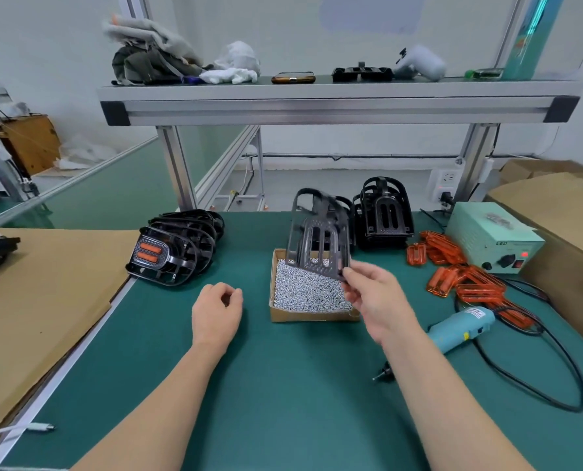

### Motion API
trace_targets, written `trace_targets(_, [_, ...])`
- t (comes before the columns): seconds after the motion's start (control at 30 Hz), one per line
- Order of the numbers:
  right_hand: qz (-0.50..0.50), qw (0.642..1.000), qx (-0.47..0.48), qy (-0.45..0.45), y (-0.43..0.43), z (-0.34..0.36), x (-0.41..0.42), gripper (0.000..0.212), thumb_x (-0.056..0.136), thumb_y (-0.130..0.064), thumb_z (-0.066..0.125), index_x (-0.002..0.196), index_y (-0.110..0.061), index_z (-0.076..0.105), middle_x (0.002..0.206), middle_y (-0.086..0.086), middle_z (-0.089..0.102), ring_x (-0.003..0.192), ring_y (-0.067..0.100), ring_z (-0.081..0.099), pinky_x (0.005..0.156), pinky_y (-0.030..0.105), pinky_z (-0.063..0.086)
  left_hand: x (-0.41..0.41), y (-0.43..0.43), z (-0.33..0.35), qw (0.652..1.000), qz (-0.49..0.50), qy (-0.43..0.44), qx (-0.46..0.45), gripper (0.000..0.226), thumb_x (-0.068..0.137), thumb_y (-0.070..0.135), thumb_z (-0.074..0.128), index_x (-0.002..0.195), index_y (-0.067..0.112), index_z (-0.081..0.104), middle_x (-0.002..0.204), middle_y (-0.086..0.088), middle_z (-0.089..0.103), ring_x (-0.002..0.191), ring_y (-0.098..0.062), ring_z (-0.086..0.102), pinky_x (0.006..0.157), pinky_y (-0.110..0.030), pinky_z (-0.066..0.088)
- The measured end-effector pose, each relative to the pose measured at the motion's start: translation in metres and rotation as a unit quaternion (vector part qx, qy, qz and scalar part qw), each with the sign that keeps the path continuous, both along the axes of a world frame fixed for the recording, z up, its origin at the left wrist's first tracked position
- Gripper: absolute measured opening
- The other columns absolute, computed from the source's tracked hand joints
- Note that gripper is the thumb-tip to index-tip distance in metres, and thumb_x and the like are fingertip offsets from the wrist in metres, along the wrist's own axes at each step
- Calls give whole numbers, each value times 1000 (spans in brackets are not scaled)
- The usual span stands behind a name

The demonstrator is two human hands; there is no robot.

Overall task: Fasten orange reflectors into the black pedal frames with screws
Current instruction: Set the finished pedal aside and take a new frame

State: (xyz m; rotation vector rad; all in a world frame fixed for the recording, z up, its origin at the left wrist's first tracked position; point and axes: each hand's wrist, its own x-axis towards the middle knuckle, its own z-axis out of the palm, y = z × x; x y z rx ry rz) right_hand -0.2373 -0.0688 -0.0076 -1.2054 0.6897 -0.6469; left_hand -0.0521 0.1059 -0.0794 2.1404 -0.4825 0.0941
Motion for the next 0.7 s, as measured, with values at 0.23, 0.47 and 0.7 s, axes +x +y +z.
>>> trace_targets(0.23, [-7, 1000, 10, 27, 64, -42, 0, 25, 99, 3, 55, 92, -17, 70, 76, -5, 69, 63, 9, 57, 55, 15, 47, -16, 11, 12, 963, -23, 154, -221, 43, 99, 39, 54, 70, 13, 70, 68, -2, 62, 62, -14, 52, 67, -30, 43])
trace_targets(0.47, [-21, 978, -161, 133, 77, -55, 4, 19, 100, -4, 54, 108, -17, 66, 103, 4, 71, 87, 17, 68, 85, 37, 57, -52, 28, 25, 887, -181, 301, -300, 45, 88, 50, 55, 102, 13, 77, 92, -7, 72, 79, -13, 58, 71, -29, 39])
trace_targets(0.7, [0, 946, -271, 175, 72, -38, -9, 25, 100, -9, 56, 121, -11, 67, 114, 4, 70, 106, 20, 65, 100, 33, 50, -67, 32, 49, 862, -268, 288, -319, 28, 77, 20, 77, 105, 19, 78, 109, -7, 74, 96, -18, 63, 87, -29, 46])
